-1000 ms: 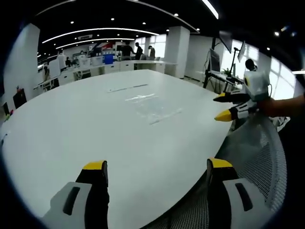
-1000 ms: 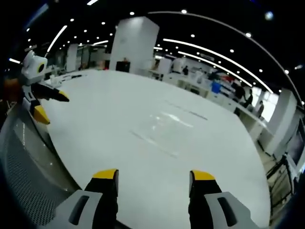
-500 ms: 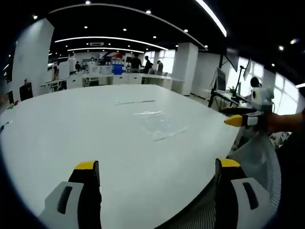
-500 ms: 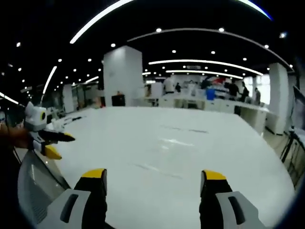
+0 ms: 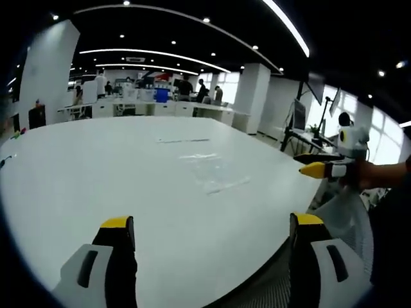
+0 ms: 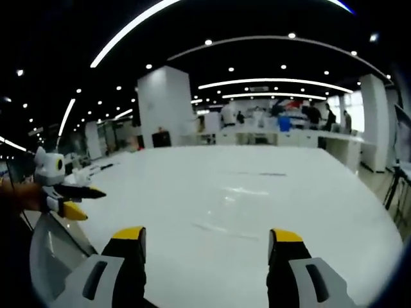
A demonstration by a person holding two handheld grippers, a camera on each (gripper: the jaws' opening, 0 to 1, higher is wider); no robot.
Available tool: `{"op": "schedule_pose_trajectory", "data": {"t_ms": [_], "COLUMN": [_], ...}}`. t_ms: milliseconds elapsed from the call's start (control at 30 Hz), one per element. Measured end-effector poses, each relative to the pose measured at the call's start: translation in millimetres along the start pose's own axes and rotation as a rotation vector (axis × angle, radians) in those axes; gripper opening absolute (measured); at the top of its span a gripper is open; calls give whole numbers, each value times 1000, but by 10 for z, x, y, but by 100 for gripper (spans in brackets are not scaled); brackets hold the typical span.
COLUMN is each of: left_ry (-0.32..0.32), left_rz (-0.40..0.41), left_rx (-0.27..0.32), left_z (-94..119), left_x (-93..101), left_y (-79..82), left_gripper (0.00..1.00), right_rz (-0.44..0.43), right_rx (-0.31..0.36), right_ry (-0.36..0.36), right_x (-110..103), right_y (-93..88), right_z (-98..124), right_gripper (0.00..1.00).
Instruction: Open the resealable bag by pulling the two sides of the seal apart until the entire bag opening is separated and visibly accessible.
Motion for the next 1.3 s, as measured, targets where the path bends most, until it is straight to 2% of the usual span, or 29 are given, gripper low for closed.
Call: {"op": "schedule_pose_trajectory", "data": {"t_ms": [167, 300, 567, 1300], "left_ry": [4, 3, -5, -14], "left_rz": [-1, 17, 40, 21], "left_rx": [8, 16, 0, -23], "left_z": [-3, -7, -7, -22], "left_x": [17, 24, 52, 71], "left_y": [29, 28, -57, -97], "left_gripper": [98, 97, 95, 93], "right_rz": [-40, -42, -10, -66], "right_rx": [29, -30, -36, -42], "right_ry": [4, -9, 11, 13], "right_x": [-42, -32, -71, -43], "right_y": [13, -92, -101, -117], "right_z": [-19, -43, -73, -65], "right_gripper": [74, 73, 72, 68]}}
Point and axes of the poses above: the point that each gripper's makers call its tool centre point, and the gripper's own axes: z roughly backward along the fingers, x roughly to its right, y roughly out of its top, the point moved 4 cm from there along z, roughly backward along the fingers, and after that the axes turned 4 degrees about -z, right-handed, at the moved point
